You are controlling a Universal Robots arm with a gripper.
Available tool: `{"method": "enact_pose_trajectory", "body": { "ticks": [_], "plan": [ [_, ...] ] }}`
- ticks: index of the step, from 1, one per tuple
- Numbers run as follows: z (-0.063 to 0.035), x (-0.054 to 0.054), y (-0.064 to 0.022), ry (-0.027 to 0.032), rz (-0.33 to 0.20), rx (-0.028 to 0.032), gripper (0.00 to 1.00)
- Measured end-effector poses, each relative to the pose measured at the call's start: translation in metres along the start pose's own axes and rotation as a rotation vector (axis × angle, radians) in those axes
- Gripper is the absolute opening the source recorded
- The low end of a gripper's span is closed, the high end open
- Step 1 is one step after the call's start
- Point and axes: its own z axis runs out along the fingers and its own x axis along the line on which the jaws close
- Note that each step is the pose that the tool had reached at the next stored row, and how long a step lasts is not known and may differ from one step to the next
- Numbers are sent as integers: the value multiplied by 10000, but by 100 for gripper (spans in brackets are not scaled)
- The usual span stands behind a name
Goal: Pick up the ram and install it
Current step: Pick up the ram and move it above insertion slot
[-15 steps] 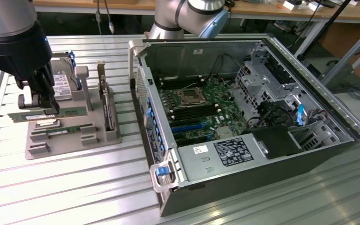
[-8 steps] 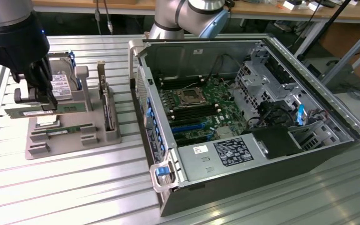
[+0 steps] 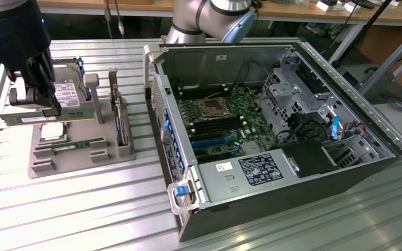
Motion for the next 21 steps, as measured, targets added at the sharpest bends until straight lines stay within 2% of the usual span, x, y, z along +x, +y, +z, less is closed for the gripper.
{"method": "enact_pose_trajectory", "body": {
  "ticks": [14,21],
  "plan": [
    [-213,1,-7,0,0,-1,13],
    [-267,1,-10,0,0,-1,13]
  ]
}}
